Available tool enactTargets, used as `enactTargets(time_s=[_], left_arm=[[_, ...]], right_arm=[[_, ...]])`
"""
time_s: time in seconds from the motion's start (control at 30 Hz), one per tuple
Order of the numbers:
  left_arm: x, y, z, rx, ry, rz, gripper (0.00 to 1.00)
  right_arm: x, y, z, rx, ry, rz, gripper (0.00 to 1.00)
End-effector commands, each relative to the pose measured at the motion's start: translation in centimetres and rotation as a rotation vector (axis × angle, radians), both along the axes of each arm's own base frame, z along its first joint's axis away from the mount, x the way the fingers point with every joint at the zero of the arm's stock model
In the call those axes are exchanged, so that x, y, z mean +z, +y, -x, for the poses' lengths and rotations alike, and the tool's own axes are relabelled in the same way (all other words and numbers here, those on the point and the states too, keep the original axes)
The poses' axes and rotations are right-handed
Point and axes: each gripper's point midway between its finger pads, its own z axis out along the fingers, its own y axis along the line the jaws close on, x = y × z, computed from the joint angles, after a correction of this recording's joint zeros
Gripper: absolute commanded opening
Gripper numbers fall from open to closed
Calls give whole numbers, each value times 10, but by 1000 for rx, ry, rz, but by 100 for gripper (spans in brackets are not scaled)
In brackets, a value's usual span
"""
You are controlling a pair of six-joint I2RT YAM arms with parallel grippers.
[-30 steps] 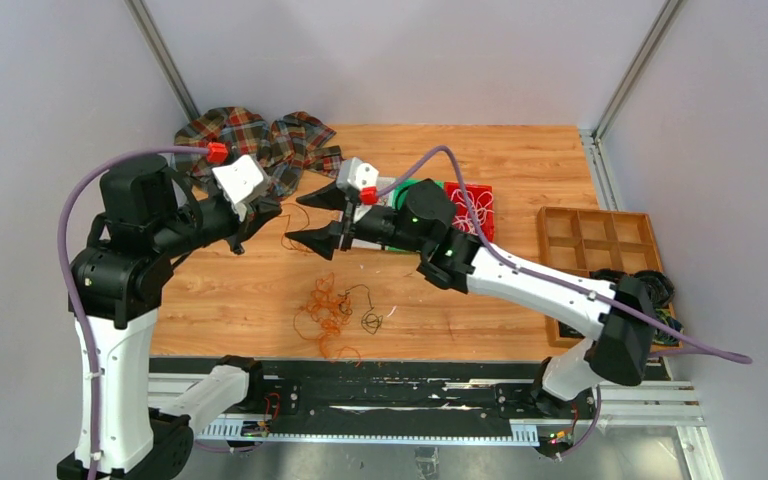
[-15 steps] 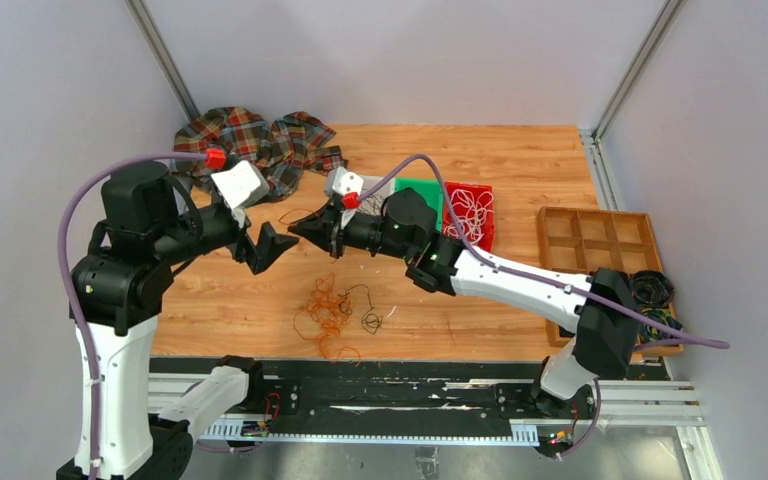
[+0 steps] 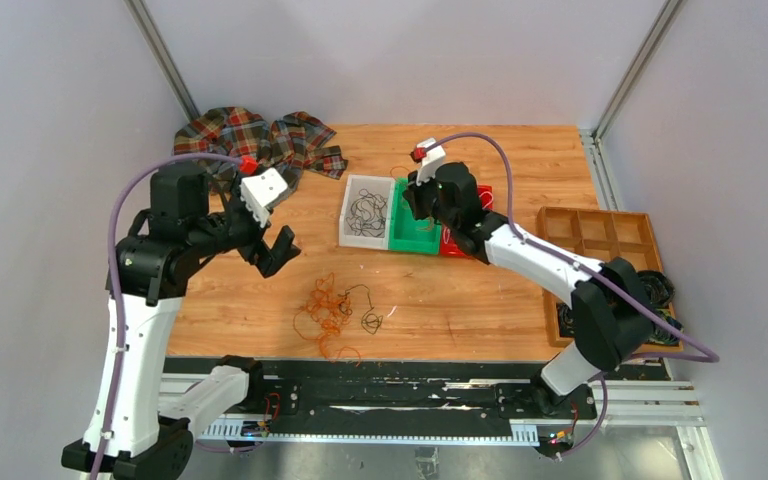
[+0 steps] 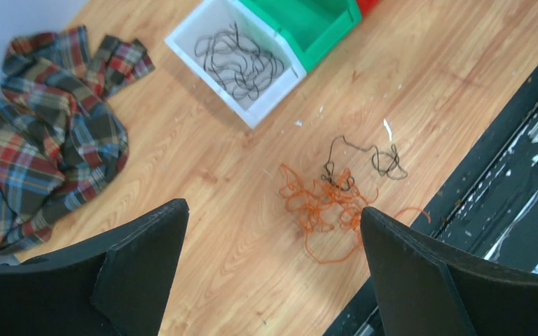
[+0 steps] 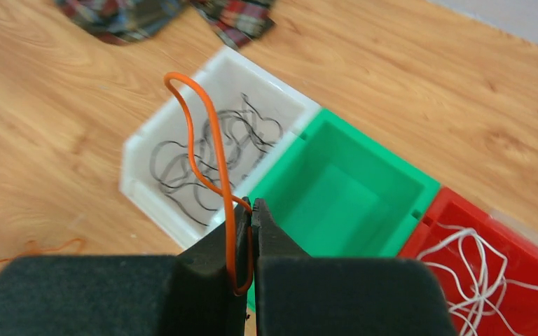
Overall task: Untangle the cables
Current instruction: Place the cable in the bin.
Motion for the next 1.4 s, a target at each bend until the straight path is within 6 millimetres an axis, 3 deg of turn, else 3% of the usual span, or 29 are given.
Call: enactTargets(time_s=[0.0, 0.1, 0.2, 0.33, 0.43, 0.7, 0.93, 1.03, 1.13, 1.2, 1.37], left_arm=[[-29, 8, -2, -6, 16, -75, 98], [-55, 12, 0, -7, 72, -109, 98], [-67, 16, -1, -1, 91, -137, 98], [-68, 19, -1, -4, 77, -157, 98], [-77, 18, 0, -15, 98, -162, 98], [-115, 14, -6, -61, 178, -184, 98], [-171, -8, -29, -72, 331, -89, 96], [-194, -13, -45, -4, 429, -58, 91], [-218, -15, -55, 75, 525, -51, 87], [-233, -17, -55, 100, 572, -64, 84], [-267, -18, -50, 132, 645, -110, 64]], right_arm=[[-31, -21, -27, -120, 76, 68, 0], [-48, -22, -39, -145, 102, 81, 0], [-60, -28, -49, -212, 132, 101, 4], [-71, -43, -51, -312, 169, 122, 43], [-59, -49, -51, -348, 150, 103, 54], [-13, -44, -37, -277, 77, 29, 49], [5, -23, 19, -150, -9, -35, 51], [18, -22, 42, -130, -74, -89, 51], [19, -23, 59, -126, -103, -101, 51], [20, -22, 67, -129, -119, -104, 50], [21, -18, 77, -113, -133, -127, 42]])
